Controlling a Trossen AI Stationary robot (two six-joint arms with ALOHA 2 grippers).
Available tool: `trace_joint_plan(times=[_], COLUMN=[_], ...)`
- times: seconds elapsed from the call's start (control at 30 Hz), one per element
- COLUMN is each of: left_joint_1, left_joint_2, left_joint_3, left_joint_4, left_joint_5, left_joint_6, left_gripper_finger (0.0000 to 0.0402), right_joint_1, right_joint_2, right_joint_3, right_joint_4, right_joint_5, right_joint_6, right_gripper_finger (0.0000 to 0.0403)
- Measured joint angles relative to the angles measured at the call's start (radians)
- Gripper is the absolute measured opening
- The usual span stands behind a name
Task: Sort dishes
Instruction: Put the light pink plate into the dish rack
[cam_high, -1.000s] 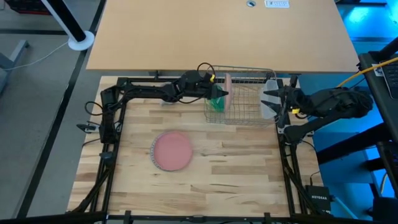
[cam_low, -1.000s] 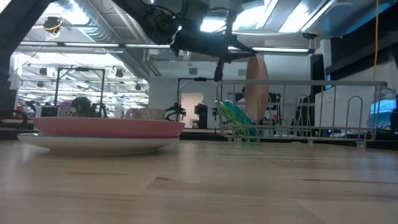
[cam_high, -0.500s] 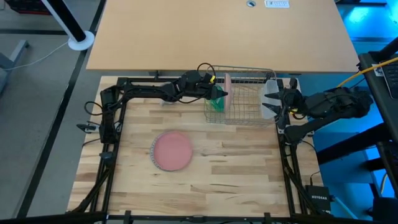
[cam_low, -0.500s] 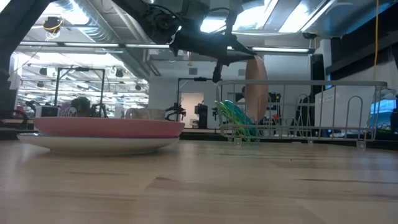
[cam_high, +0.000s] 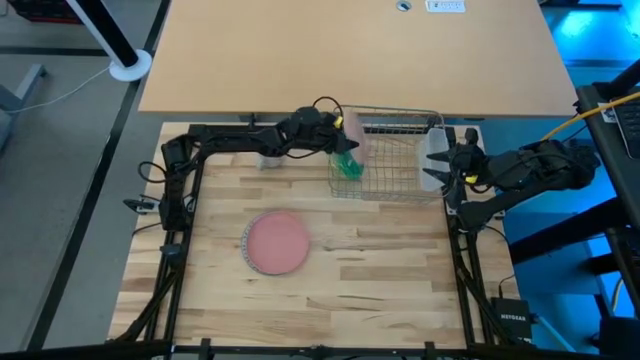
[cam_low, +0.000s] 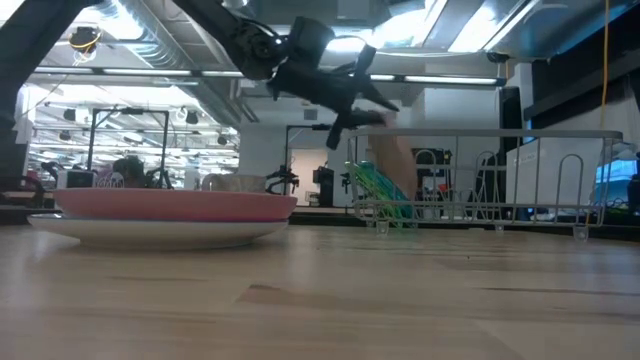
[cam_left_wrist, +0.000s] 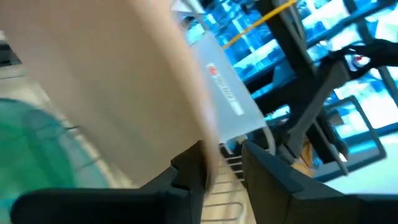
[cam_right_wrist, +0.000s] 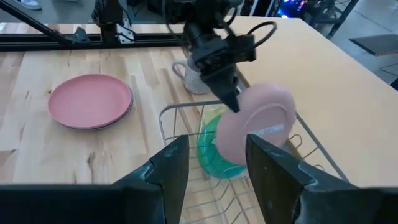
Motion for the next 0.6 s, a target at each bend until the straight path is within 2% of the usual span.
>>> trace_joint_plan(times=[0.17, 0.47, 0.6], left_joint_1=[0.026, 0.022, 0.016], left_joint_2=[-0.001, -0.001, -0.002], left_joint_3=[0.0, 0.002, 0.002], left_joint_4=[-0.078, -0.123, -0.162], left_joint_5=[0.008, 0.224, 0.264], left_joint_6=[-0.036, -0.077, -0.069], left_gripper_finger=[0.0103, 0.0089, 0.0088], right_joint_1=[0.0, 0.0, 0.0], right_joint_2=[0.0, 0.0, 0.0], right_joint_3=[0.0, 0.0, 0.0], right_joint_4=[-0.007, -0.031, -0.03], right_joint_5=[-0.011, -0.02, -0.02], right_joint_6=[0.0, 0.0, 0.0], right_gripper_finger=[0.0163, 0.0163, 0.0163])
